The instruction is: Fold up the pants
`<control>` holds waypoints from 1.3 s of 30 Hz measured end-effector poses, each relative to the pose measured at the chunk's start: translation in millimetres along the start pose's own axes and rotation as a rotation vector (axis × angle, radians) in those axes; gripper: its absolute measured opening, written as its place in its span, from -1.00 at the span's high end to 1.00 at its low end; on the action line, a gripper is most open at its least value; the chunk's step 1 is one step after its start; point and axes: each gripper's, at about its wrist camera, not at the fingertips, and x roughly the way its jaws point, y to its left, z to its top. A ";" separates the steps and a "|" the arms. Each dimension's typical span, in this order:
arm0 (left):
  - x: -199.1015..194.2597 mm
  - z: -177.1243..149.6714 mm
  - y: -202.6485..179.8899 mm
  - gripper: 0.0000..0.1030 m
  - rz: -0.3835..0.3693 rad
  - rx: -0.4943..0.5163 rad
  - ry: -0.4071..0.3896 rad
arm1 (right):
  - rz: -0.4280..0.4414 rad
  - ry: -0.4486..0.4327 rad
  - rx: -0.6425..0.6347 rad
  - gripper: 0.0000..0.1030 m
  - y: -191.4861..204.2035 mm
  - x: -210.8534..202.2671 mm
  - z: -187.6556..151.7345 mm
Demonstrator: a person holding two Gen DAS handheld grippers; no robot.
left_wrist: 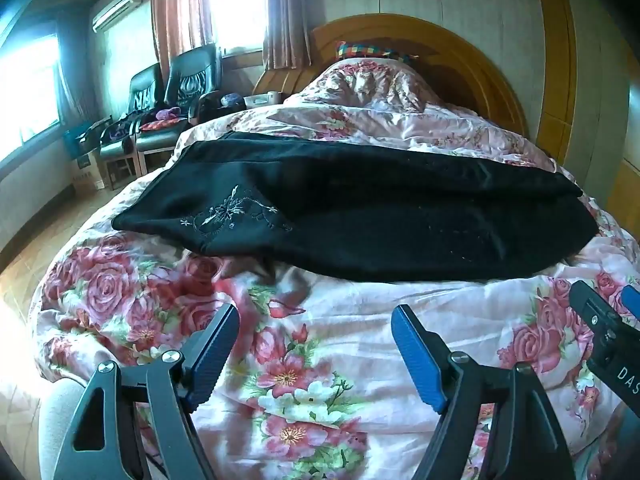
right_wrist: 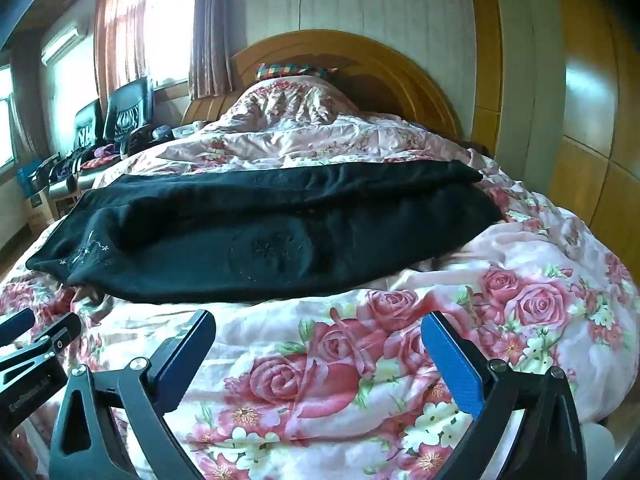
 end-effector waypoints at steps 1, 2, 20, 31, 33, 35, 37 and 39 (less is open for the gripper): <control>-0.6 1.1 -1.0 -0.55 0.003 -0.001 0.000 | 0.001 0.003 0.001 -1.00 -0.1 0.7 -0.2; -1.4 1.9 -2.3 -0.55 0.006 -0.002 0.001 | 0.000 0.006 0.001 -1.00 -0.2 1.3 -0.5; -2.1 5.7 -2.5 -0.55 0.005 -0.007 0.016 | 0.001 0.012 -0.005 -1.00 0.8 1.9 -1.4; -1.3 4.9 -3.4 -0.55 0.006 -0.007 0.016 | 0.001 0.013 -0.003 -1.00 0.7 2.4 -1.1; -0.5 4.8 -3.4 -0.55 0.006 -0.009 0.017 | 0.001 0.016 -0.003 -1.00 0.5 2.9 -1.4; -0.3 5.1 -3.7 -0.55 0.007 -0.009 0.017 | 0.002 0.015 -0.003 -1.00 0.6 2.5 -1.4; 0.0 5.7 -2.8 -0.55 0.005 -0.011 0.021 | 0.001 0.017 -0.005 -1.00 0.9 3.2 -1.6; 0.4 5.6 -2.1 -0.55 0.005 -0.012 0.024 | 0.001 0.017 -0.004 -1.00 0.7 3.0 -1.4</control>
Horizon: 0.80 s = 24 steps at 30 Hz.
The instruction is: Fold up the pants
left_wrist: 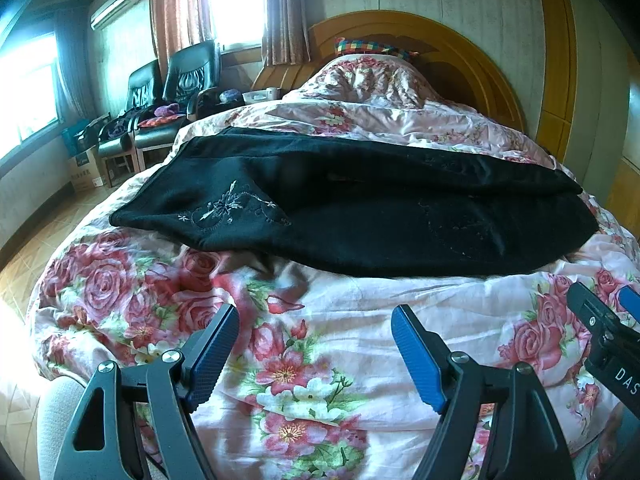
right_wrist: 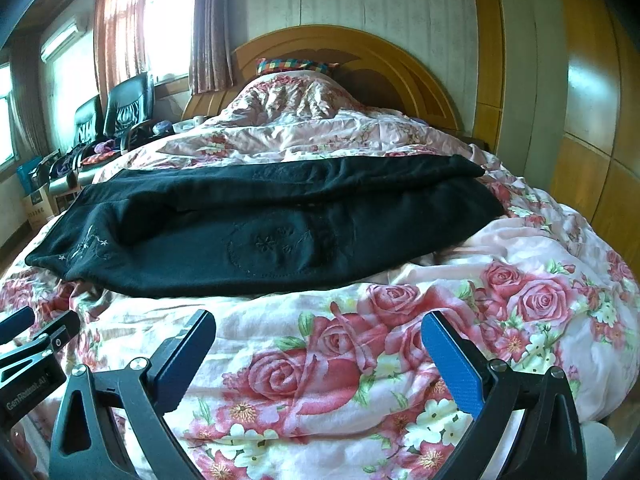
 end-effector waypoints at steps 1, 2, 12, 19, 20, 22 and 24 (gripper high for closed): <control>0.2 -0.2 0.0 -0.55 0.001 0.000 0.001 | 0.001 0.001 -0.001 -1.00 0.1 0.4 -0.1; 0.4 -0.2 0.1 -0.55 0.001 0.000 0.003 | 0.000 0.003 -0.003 -1.00 0.6 0.6 -0.1; 2.3 0.3 1.9 -0.55 -0.001 -0.008 0.014 | -0.002 0.005 -0.005 -1.00 1.3 1.1 -1.5; 4.0 0.1 2.5 -0.55 -0.003 -0.008 0.020 | 0.000 0.012 -0.007 -1.00 1.3 2.8 -2.6; 4.4 -0.1 2.6 -0.55 -0.003 -0.007 0.021 | 0.001 0.012 -0.007 -1.00 1.4 2.8 -3.1; 5.5 -0.4 2.4 -0.55 -0.004 -0.006 0.025 | 0.003 0.013 -0.008 -1.00 1.6 3.5 -3.6; 6.4 -0.8 2.4 -0.55 -0.004 -0.006 0.030 | 0.001 0.015 -0.010 -1.00 1.4 4.5 -4.3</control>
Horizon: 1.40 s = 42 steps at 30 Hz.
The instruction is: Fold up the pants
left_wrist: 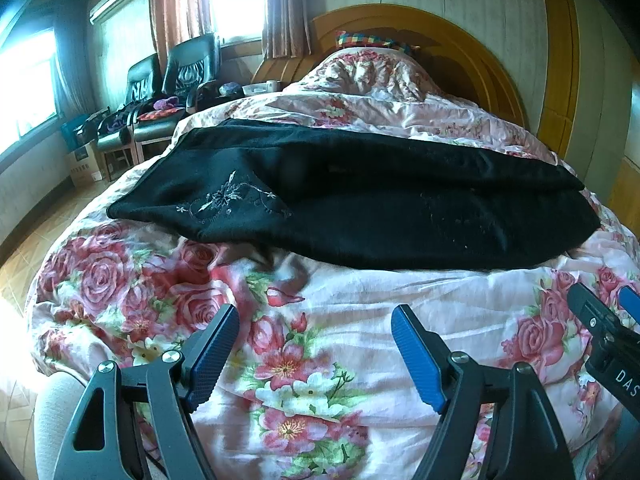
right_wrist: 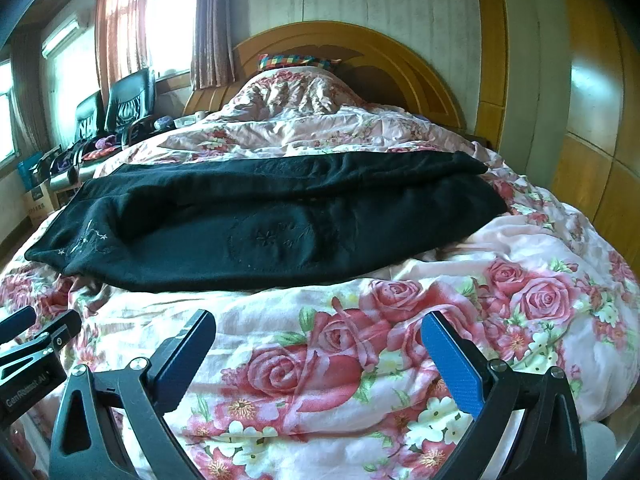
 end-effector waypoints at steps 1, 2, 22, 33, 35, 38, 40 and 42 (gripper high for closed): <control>0.6 -0.3 0.4 -0.55 0.001 -0.001 0.002 | 0.000 0.001 -0.001 -1.00 -0.6 0.6 0.7; 1.3 -0.4 1.0 -0.55 0.001 -0.002 0.004 | -0.001 0.002 -0.004 -1.00 -0.6 1.1 0.5; 67.0 -14.5 78.1 -0.51 -0.306 -0.401 0.291 | -0.029 0.099 0.224 -1.00 -100.8 46.1 18.1; 79.8 5.4 135.2 -0.51 -0.155 -0.503 0.113 | 0.204 0.176 0.568 -1.00 -179.0 119.7 17.2; 87.0 12.8 144.7 -0.51 -0.135 -0.504 0.091 | 0.246 0.170 0.639 -1.00 -191.8 130.5 18.9; 96.3 27.0 155.6 -0.51 -0.119 -0.505 0.041 | 0.279 0.175 0.692 -1.00 -200.4 144.6 27.9; 104.4 35.8 162.0 -0.51 -0.117 -0.506 0.024 | 0.308 0.160 0.718 -0.94 -203.7 153.9 34.4; 116.5 43.6 165.0 -0.51 -0.111 -0.522 0.017 | 0.314 0.145 0.742 -0.83 -205.5 162.3 39.9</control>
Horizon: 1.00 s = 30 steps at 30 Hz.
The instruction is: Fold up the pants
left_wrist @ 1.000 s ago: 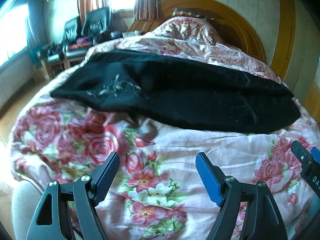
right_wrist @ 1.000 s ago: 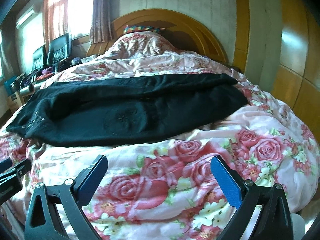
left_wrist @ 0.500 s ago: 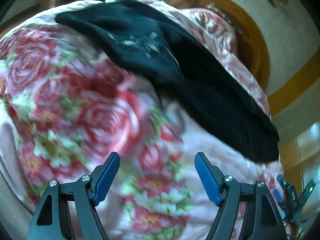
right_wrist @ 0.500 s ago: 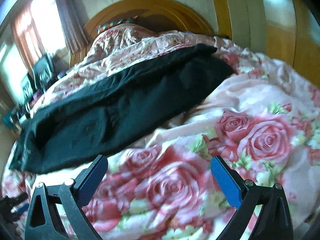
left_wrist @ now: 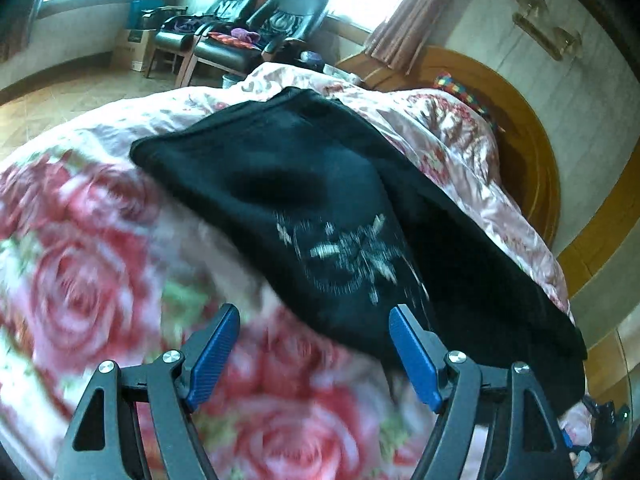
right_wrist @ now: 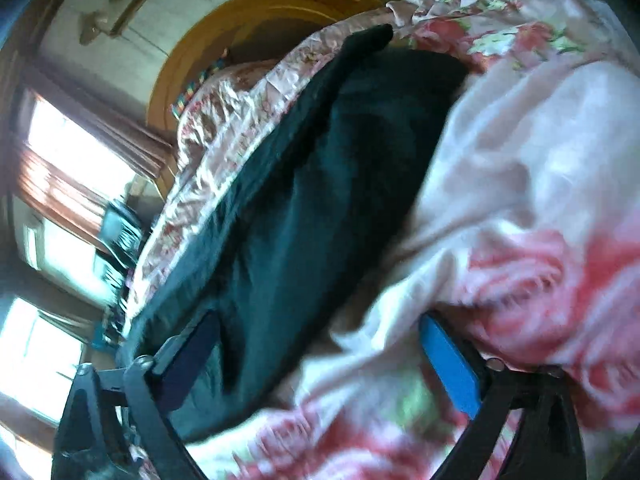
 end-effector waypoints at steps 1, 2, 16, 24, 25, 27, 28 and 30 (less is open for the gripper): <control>8.0 4.9 -1.1 -0.51 0.002 -0.019 0.000 | 0.008 -0.001 0.015 -0.80 -0.7 3.4 2.6; 14.8 9.3 2.2 -0.51 0.005 -0.045 0.003 | 0.017 -0.003 0.030 -0.78 -0.7 6.7 4.9; 50.0 22.6 14.8 -0.53 0.031 -0.081 -0.045 | 0.070 0.053 0.073 0.60 -26.0 47.3 9.4; 53.4 33.6 20.1 0.64 0.008 -0.174 0.025 | 0.047 0.009 0.016 0.80 -8.9 39.3 14.6; 53.0 35.1 22.5 0.78 -0.001 -0.178 0.039 | 0.052 -0.001 0.020 0.82 -8.1 35.4 13.7; 45.2 37.8 24.9 0.86 -0.022 -0.172 0.039 | 0.059 -0.023 0.025 0.83 -7.0 25.7 11.8; 38.0 37.7 25.6 0.87 -0.023 -0.170 0.021 | 0.062 -0.034 0.025 0.84 -6.0 20.1 11.0; 16.7 40.6 27.4 0.88 -0.028 -0.169 -0.047 | 0.066 -0.057 0.022 0.85 -4.0 9.2 10.2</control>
